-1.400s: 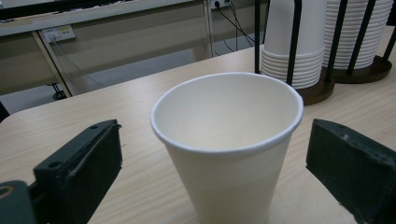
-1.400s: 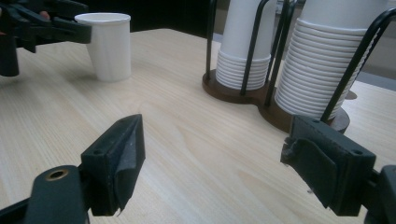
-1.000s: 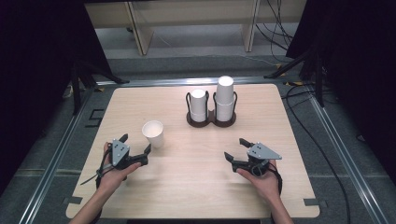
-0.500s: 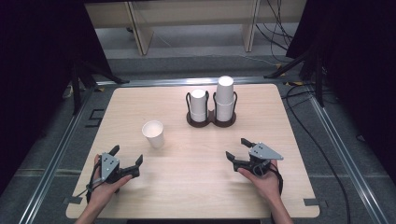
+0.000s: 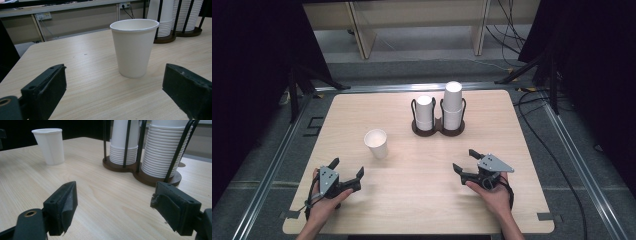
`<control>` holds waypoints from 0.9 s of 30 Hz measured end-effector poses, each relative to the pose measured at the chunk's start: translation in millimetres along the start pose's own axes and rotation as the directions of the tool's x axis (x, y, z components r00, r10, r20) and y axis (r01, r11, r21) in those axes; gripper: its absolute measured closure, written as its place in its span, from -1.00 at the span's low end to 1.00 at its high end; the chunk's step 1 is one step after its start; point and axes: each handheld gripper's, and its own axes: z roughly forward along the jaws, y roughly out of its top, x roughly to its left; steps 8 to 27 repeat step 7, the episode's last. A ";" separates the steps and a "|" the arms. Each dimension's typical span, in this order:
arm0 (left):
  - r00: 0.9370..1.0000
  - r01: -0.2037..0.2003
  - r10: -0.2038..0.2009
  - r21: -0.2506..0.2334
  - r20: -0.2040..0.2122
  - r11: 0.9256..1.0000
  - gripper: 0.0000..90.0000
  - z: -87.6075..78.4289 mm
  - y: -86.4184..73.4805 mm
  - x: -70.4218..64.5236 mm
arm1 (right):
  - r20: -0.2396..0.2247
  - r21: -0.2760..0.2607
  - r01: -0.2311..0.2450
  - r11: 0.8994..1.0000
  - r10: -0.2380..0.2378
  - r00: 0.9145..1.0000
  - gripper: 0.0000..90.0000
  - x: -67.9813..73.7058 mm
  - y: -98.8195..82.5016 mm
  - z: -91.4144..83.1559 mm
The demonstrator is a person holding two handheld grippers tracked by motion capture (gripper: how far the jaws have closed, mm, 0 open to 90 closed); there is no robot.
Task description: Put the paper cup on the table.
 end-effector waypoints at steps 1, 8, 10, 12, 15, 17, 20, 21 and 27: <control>1.000 -0.018 0.018 0.007 0.003 1.000 -0.89 -0.7 0.7 0.2 | 0.007 0.002 -0.006 1.000 0.006 1.000 -0.55 0.1 0.1 -0.3; 0.998 -0.060 0.060 0.023 0.014 0.998 -0.88 -1.2 1.2 -4.4 | -0.013 -0.011 -0.009 1.000 0.009 1.000 -0.55 -1.8 -0.2 -1.3; 0.998 -0.060 0.060 0.023 0.014 0.998 -0.88 -1.2 1.2 -4.4 | -0.013 -0.011 -0.009 1.000 0.009 1.000 -0.55 -1.8 -0.2 -1.3; 0.998 -0.060 0.060 0.023 0.014 0.998 -0.88 -1.2 1.2 -4.4 | -0.013 -0.011 -0.009 1.000 0.009 1.000 -0.55 -1.8 -0.2 -1.3; 0.998 -0.060 0.060 0.023 0.014 0.998 -0.88 -1.2 1.2 -4.4 | -0.013 -0.011 -0.009 1.000 0.009 1.000 -0.55 -1.8 -0.2 -1.3; 0.998 -0.060 0.060 0.023 0.014 0.998 -0.88 -1.2 1.2 -4.4 | -0.013 -0.011 -0.009 1.000 0.009 1.000 -0.55 -1.8 -0.2 -1.3; 0.998 -0.060 0.060 0.023 0.014 0.998 -0.88 -1.2 1.2 -4.4 | -0.013 -0.011 -0.009 1.000 0.009 1.000 -0.55 -1.8 -0.2 -1.3; 0.998 -0.060 0.060 0.023 0.014 0.998 -0.88 -1.2 1.2 -4.4 | -0.013 -0.011 -0.009 1.000 0.009 1.000 -0.55 -1.8 -0.2 -1.3; 0.998 -0.060 0.060 0.023 0.014 0.998 -0.88 -1.2 1.2 -4.4 | -0.013 -0.011 -0.009 1.000 0.009 1.000 -0.55 -1.8 -0.2 -1.3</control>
